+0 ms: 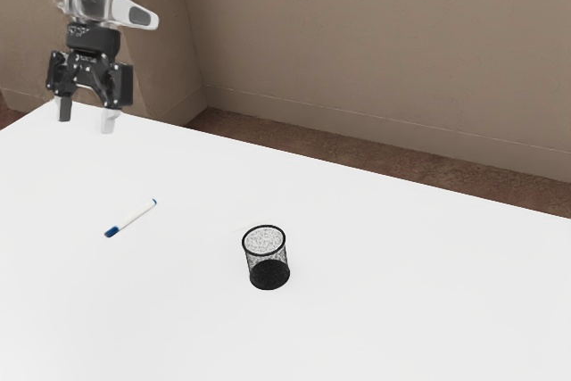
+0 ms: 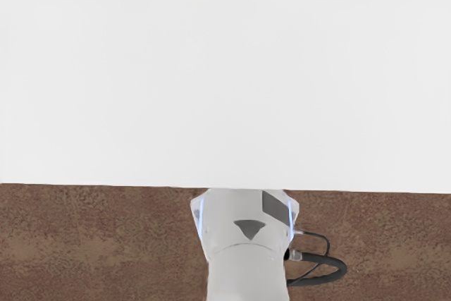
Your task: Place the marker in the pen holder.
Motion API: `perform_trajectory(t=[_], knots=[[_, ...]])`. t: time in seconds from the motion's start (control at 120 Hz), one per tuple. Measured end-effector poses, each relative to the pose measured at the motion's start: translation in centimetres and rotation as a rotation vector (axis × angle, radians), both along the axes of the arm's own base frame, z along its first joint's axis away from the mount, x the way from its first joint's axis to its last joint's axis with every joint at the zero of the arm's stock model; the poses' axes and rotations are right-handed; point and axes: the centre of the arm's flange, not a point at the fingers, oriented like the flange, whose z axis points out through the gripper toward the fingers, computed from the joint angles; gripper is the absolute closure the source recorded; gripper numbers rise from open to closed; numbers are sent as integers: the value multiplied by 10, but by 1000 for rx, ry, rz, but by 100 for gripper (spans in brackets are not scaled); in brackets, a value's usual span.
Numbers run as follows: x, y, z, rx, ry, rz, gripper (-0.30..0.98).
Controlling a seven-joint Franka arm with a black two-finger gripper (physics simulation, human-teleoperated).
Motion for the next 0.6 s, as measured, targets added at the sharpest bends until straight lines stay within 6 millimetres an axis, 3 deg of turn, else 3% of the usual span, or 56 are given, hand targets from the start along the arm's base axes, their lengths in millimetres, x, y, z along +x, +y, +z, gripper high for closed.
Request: perform_trajectory(t=[0.092,0.175,0.283,0.333,0.367,0.408,0.433,0.525,0.6], knots=[[29,22,-8,14,-189,20,0],[45,28,-4,23,-317,15,0],[60,22,12,26,-444,-17,0],[61,10,36,31,-515,-45,0],[66,0,35,37,-526,-73,0],[84,-6,8,29,-496,-100,0],[95,5,-13,26,-472,-91,0],[115,115,-118,14,-354,58,0],[120,164,-179,-7,-299,121,0]])
